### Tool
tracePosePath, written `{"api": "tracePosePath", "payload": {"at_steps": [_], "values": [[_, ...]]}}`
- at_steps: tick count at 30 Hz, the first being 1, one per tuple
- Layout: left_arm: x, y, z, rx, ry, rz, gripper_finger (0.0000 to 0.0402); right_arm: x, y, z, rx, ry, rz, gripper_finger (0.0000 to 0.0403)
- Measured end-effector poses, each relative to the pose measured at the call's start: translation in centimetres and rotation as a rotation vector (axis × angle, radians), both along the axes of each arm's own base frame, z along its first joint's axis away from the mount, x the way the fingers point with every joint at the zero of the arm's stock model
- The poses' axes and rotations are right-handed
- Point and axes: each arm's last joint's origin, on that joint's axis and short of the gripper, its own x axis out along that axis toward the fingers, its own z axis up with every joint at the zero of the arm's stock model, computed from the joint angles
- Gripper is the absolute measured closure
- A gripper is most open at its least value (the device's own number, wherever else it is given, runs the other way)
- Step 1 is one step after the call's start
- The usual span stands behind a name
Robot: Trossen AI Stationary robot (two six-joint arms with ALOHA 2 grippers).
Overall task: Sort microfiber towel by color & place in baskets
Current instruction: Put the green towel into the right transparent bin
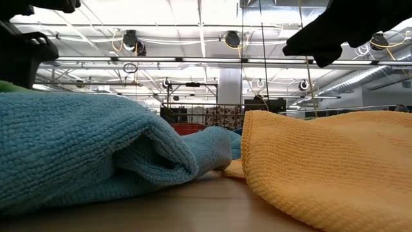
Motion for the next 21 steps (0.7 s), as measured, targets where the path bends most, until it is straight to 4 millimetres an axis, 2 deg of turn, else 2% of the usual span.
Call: {"api": "tracePosePath", "payload": {"at_steps": [13, 17, 21], "values": [[-1.1, -1.1, 0.6, -0.044, 0.049, 0.037, 0.0021, 0.0, 0.0, 0.0, 0.001, -0.004, -0.001, 0.0314], [-1.6, -1.0, -0.1, 0.000, 0.020, 0.105, 0.0021, 0.0, 0.0, 0.0, 0.001, -0.004, -0.001, 0.0314], [-1.4, -1.4, -1.0, 0.026, -0.010, 0.093, 0.0022, 0.0, 0.0, 0.0, 0.001, -0.005, 0.000, 0.0314]]}}
